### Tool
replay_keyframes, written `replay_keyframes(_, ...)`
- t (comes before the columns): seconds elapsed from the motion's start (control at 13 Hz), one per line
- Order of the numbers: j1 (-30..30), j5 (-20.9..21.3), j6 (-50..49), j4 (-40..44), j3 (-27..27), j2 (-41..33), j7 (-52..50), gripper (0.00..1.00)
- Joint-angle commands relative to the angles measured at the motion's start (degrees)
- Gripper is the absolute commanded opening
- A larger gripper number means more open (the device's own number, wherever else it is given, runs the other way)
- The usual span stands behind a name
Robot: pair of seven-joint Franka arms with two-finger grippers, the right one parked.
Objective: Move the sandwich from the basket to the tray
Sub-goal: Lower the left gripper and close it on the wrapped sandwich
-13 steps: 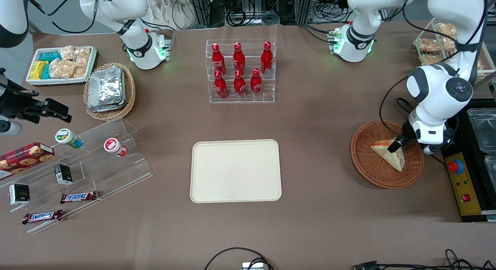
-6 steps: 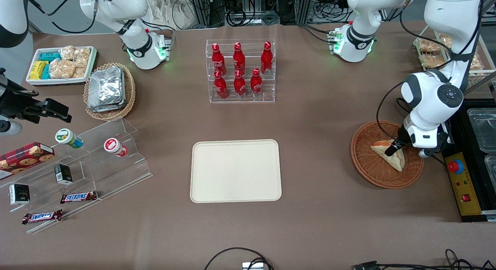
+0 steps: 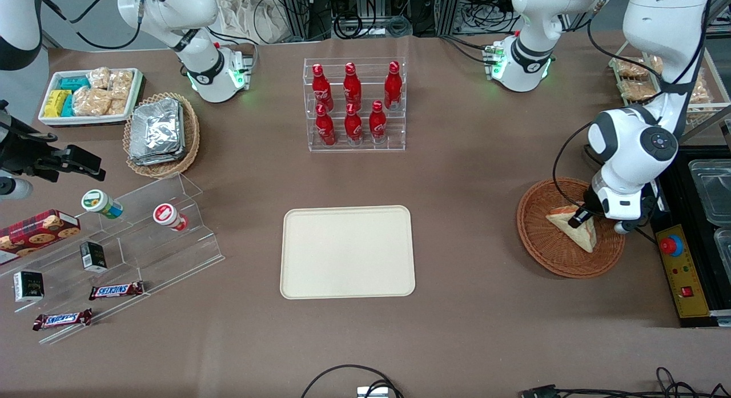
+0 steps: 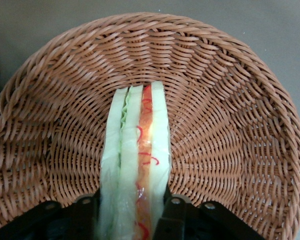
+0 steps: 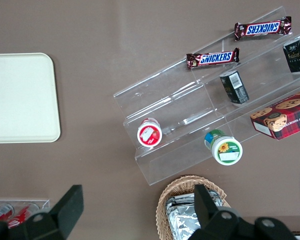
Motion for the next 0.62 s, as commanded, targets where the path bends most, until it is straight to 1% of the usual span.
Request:
replay_keyframes(0.0,-0.4,0.3,0.6,0.2,-0.1,-0.9,-0.5,0.17)
replay_keyframes(0.15,-0.6,0.7,-1.3,0.4,-0.5,-3.3,0.7,0.17)
replay_keyframes(0.38,-0.7,0.8,-9.5,2.4,-1.7,-7.5,8.0,0.17)
replay_keyframes(0.54,-1.0,1.9,-14.6,4.5,-3.3,-9.6,13.8,0.17)
